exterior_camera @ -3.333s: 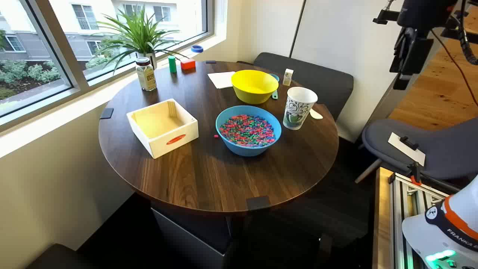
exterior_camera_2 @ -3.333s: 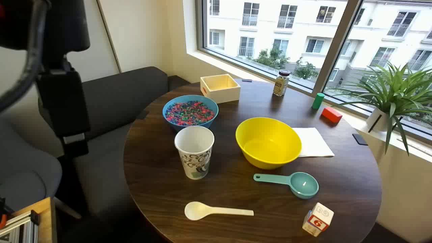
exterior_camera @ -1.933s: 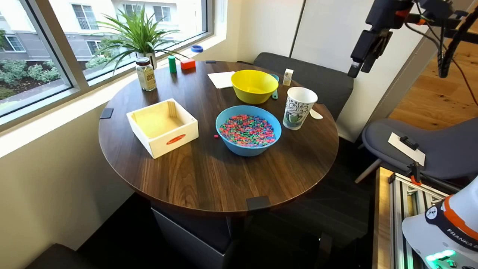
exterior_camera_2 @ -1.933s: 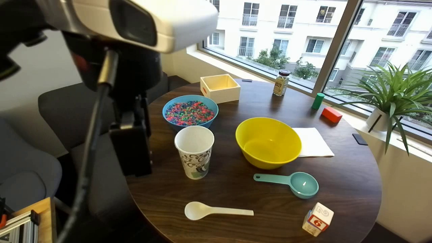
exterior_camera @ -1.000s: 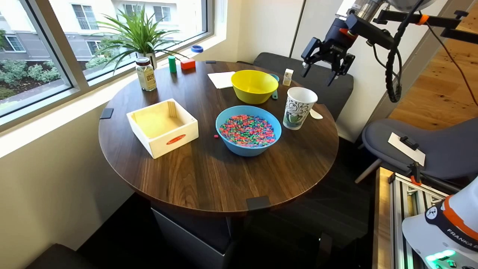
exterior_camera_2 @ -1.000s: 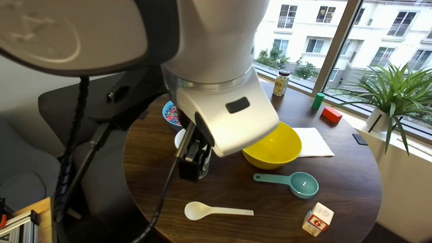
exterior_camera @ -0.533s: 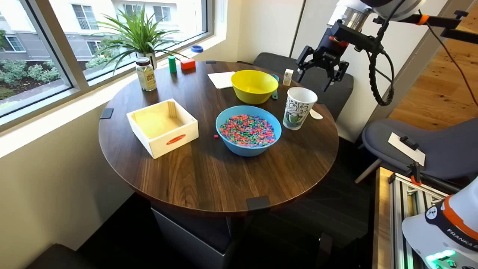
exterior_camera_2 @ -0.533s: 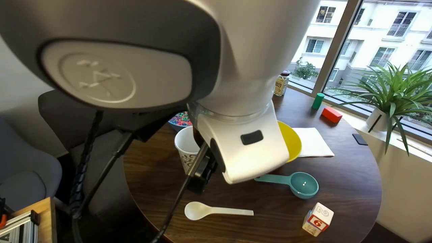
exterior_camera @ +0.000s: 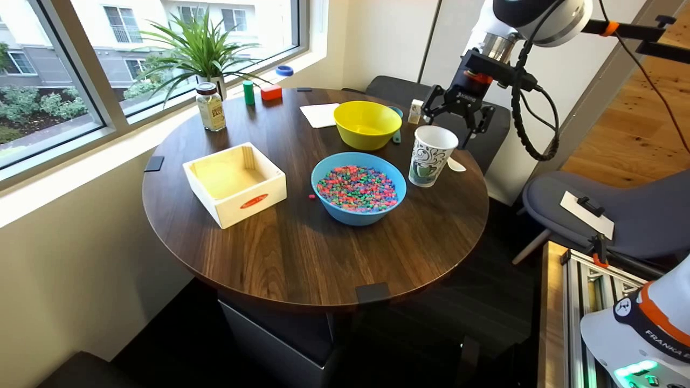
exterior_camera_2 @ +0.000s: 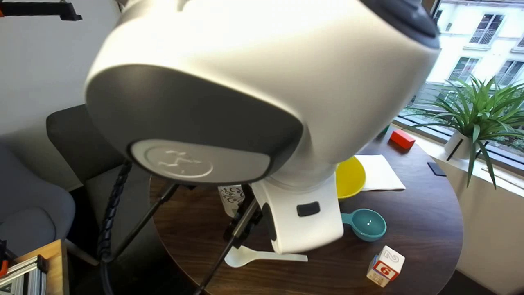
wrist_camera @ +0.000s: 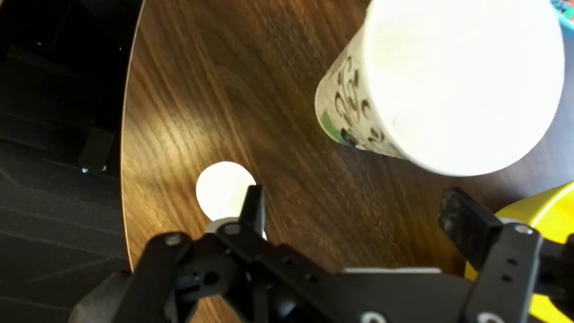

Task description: Use the coffee cup to transfer cereal from the blue bowl to the yellow bowl.

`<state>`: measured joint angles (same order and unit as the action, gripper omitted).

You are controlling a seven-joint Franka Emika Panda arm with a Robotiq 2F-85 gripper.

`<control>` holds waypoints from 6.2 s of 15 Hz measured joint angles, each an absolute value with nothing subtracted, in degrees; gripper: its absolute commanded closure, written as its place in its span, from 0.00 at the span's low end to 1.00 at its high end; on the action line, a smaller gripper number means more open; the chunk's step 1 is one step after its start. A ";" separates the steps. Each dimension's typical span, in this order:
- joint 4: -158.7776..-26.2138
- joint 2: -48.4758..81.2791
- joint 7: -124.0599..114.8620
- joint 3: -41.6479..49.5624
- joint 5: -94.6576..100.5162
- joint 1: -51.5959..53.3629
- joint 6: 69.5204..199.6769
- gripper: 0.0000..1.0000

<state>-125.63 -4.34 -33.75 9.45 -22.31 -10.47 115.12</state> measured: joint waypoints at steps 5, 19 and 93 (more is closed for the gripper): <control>-124.22 -1.30 -34.28 10.14 -25.65 -10.51 112.88 0.00; -120.31 5.53 -35.94 10.75 -32.51 -10.84 108.33 0.00; -117.18 -4.32 -62.48 -2.78 16.84 -0.12 113.61 0.64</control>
